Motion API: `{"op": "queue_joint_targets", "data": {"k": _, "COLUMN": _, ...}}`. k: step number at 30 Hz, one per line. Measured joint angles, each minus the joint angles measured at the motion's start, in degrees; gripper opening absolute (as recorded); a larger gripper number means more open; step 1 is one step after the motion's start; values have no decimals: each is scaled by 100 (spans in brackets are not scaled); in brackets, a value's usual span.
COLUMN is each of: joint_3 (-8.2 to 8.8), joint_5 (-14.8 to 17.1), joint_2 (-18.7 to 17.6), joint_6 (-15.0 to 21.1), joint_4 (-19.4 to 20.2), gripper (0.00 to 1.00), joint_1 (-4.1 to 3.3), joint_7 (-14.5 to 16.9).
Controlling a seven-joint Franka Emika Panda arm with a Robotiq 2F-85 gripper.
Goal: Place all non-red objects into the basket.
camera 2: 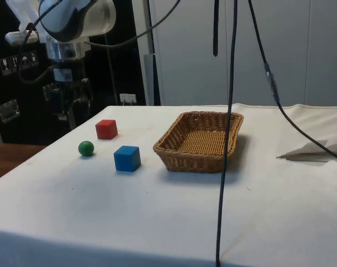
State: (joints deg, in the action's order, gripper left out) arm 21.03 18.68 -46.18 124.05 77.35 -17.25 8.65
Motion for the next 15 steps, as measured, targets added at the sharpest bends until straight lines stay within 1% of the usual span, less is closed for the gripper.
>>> {"op": "queue_joint_targets", "data": {"k": 9, "joint_3": -52, "joint_5": 11, "joint_2": -74, "joint_6": 40, "joint_4": 0, "gripper": 100, "joint_1": -29, "joint_7": -63}}
{"op": "queue_joint_targets", "data": {"k": 15, "joint_3": -86, "joint_5": 23, "joint_2": -183, "joint_6": 149, "joint_4": -23, "gripper": 100, "joint_1": -29, "joint_7": -97}}
